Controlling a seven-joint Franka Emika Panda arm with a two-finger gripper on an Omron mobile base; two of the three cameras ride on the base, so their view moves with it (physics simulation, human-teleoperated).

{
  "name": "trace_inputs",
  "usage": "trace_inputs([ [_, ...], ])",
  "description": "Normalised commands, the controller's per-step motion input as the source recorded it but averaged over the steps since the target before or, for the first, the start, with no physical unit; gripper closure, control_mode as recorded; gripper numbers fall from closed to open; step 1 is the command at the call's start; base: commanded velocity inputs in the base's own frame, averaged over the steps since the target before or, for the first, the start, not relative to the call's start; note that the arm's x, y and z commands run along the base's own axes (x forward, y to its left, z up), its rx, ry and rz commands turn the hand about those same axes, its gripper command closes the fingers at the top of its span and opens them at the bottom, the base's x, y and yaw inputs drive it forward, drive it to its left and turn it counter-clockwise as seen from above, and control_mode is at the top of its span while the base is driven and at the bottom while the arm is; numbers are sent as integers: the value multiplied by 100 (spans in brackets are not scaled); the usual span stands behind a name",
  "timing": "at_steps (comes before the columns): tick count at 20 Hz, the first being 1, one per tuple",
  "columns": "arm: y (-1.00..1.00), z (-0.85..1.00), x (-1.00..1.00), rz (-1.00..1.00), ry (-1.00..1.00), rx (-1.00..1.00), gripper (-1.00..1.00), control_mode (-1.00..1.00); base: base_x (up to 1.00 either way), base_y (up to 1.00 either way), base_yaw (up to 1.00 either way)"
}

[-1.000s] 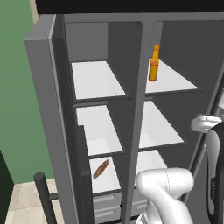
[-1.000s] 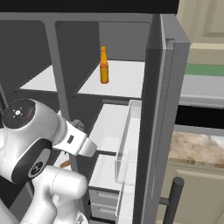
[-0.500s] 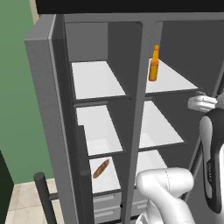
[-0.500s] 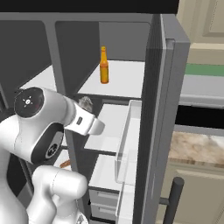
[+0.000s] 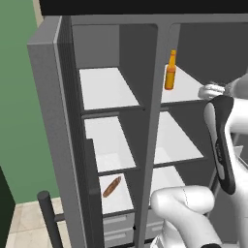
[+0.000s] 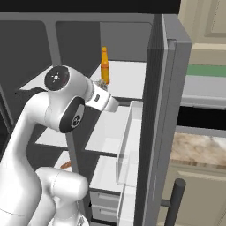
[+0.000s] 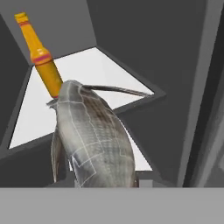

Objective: Pick up the frozen fish from the freezer, place it on any shelf in the fridge, and close the fridge and freezer doors when done.

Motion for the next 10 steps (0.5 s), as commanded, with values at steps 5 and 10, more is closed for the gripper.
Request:
trace_inputs([
  [5, -27, 2, 70, 0, 6, 0, 100, -100, 0, 0, 0],
  [10, -37, -11, 60, 3, 11, 0, 100, -100, 0, 0, 0],
])
